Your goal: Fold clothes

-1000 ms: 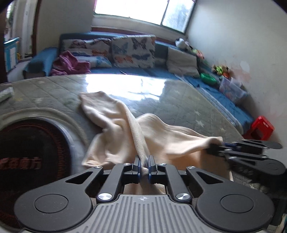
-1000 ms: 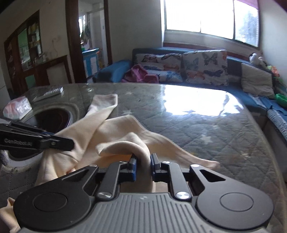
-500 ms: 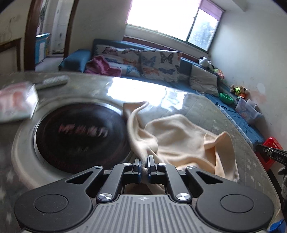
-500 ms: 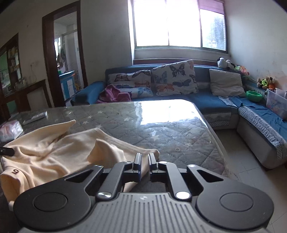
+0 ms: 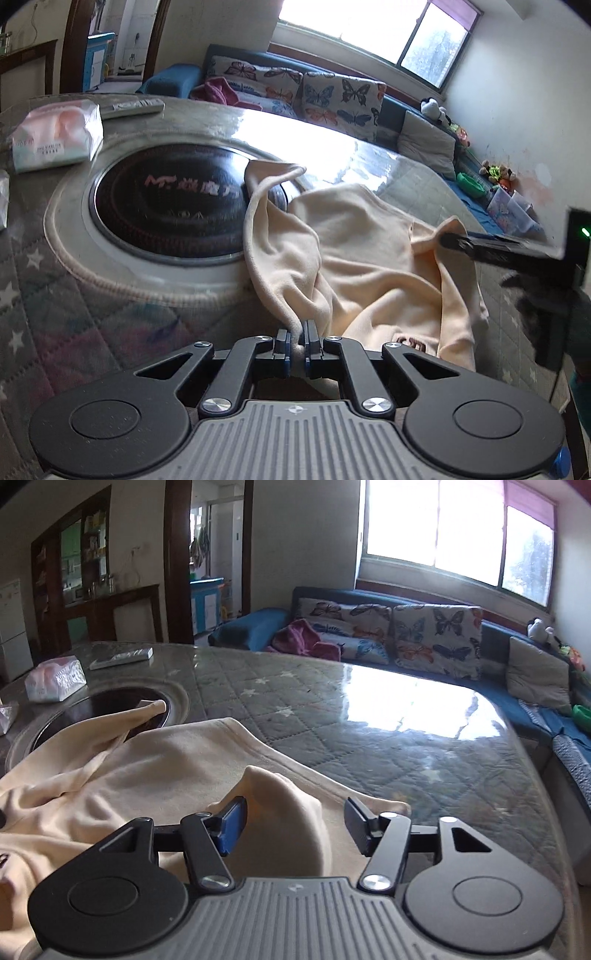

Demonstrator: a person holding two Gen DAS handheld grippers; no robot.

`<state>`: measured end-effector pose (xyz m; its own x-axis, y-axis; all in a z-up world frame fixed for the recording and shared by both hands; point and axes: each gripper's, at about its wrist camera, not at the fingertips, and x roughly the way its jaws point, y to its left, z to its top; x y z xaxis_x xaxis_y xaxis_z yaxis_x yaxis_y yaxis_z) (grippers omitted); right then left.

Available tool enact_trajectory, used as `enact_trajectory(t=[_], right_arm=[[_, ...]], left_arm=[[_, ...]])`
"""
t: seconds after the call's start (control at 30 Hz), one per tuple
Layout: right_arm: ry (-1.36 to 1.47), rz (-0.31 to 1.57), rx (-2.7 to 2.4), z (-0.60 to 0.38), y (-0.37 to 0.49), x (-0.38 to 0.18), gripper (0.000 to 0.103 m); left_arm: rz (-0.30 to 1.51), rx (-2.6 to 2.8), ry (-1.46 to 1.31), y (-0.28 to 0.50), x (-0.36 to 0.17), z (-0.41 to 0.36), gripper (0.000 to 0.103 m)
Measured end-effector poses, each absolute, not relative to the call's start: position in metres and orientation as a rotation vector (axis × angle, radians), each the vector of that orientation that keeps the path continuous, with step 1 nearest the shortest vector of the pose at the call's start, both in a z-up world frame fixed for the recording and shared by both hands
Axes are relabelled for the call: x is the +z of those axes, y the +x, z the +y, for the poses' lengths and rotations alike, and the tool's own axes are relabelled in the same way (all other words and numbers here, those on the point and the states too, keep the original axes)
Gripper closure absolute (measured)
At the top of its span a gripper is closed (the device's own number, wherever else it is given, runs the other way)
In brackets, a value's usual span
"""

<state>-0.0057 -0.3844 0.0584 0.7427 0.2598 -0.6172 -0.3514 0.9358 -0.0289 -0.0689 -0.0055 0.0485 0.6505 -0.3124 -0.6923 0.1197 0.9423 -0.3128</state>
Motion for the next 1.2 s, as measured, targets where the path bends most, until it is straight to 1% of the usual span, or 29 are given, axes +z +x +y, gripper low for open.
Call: enact_trajectory(t=[0.03,0.1,0.17,0.23,0.47,0.53,0.7,0.77,0.8,0.83,0.9,0.93,0.97,1.0,1.1,1.2], right_arm=[[-0.146,0.661,0.336,-0.383,-0.003,0.055,0.070],[-0.137,0.665,0.327,-0.383,-0.002,0.053,0.089],[-0.126,0.641,0.304,-0.388,-0.010,0.058,0.095],[-0.126,0.599,0.269,-0.396,-0.023,0.067,0.097],[-0.033,0.456,0.101,-0.457,-0.093,0.109,0.097],[0.008,0.449,0.049,-0.476,-0.113,0.114,0.097],[0.090,0.504,-0.064,-0.514,-0.153,0.102,0.096],[0.113,0.548,-0.094,-0.524,-0.162,0.092,0.089],[0.119,0.572,-0.125,-0.529,-0.166,0.084,0.081],[0.121,0.596,-0.153,-0.535,-0.171,0.078,0.080],[0.126,0.617,-0.189,-0.542,-0.180,0.072,0.079],[0.126,0.620,-0.202,-0.546,-0.183,0.071,0.077],[0.122,0.615,-0.212,-0.550,-0.186,0.072,0.074],[0.114,0.607,-0.214,-0.552,-0.187,0.075,0.066],[0.084,0.581,-0.197,-0.552,-0.184,0.085,0.065],[0.064,0.576,-0.133,-0.542,-0.174,0.090,0.064]], left_arm=[[0.834,-0.247,-0.250,-0.070,0.047,-0.006,0.096],[0.841,-0.244,-0.253,-0.072,0.045,-0.005,0.096],[0.843,-0.245,-0.258,-0.072,0.044,-0.004,0.096],[0.841,-0.254,-0.251,-0.072,0.044,-0.005,0.096],[0.833,-0.297,-0.233,-0.073,0.046,-0.010,0.096],[0.838,-0.317,-0.226,-0.074,0.047,-0.013,0.096],[0.857,-0.366,-0.188,-0.079,0.047,-0.021,0.096],[0.864,-0.378,-0.173,-0.081,0.048,-0.022,0.095],[0.867,-0.383,-0.165,-0.082,0.049,-0.023,0.095],[0.869,-0.386,-0.157,-0.083,0.050,-0.022,0.095],[0.868,-0.389,-0.147,-0.085,0.053,-0.020,0.090],[0.867,-0.389,-0.146,-0.085,0.055,-0.018,0.090],[0.863,-0.388,-0.142,-0.086,0.058,-0.016,0.089],[0.853,-0.384,-0.133,-0.086,0.061,-0.015,0.088],[0.825,-0.371,-0.106,-0.086,0.070,-0.012,0.084],[0.797,-0.345,-0.078,-0.074,0.074,-0.016,0.083]])
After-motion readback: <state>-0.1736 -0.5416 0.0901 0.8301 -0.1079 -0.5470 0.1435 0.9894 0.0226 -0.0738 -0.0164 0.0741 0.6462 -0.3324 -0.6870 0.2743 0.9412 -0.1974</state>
